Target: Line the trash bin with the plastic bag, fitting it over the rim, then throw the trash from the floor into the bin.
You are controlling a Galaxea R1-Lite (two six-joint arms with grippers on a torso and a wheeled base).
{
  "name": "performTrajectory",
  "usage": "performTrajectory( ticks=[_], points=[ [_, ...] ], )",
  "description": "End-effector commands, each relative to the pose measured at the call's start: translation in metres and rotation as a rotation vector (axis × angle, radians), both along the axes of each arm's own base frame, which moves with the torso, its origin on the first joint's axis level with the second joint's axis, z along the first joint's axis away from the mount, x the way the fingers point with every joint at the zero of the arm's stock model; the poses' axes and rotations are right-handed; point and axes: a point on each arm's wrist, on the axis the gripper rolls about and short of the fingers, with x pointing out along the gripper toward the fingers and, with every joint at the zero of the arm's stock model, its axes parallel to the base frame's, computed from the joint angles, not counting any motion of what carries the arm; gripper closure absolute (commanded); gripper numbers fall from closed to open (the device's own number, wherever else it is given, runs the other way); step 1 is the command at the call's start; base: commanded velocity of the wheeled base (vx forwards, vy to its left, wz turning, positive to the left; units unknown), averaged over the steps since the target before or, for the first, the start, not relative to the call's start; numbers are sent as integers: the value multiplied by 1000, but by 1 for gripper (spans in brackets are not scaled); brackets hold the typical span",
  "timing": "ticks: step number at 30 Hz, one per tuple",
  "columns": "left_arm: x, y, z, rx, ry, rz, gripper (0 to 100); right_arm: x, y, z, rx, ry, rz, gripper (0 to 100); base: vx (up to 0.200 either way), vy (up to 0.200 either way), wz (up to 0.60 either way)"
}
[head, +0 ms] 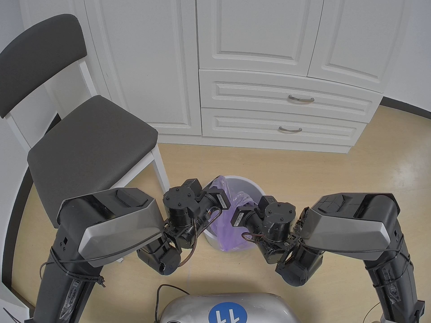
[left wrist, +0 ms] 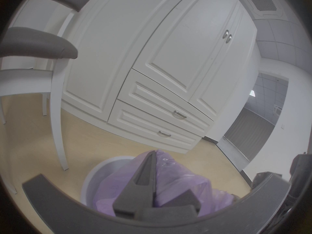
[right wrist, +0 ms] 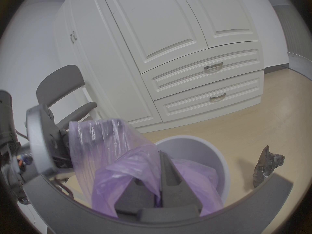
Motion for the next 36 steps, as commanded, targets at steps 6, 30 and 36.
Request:
performTrajectory(
  ticks=[6,30,36],
  points=[
    [21,3,-20,-10,-3,60,100,21,-1,-1,51,-49,-39,100,0,0,0],
    [57,18,-9,-96,-31,201,100,119,-5,-6,184,-153,-492,100,0,0,0],
    [53,32,-13,-55,-8,210,100,125,-15,3,184,-170,-515,100,0,0,0]
  ],
)
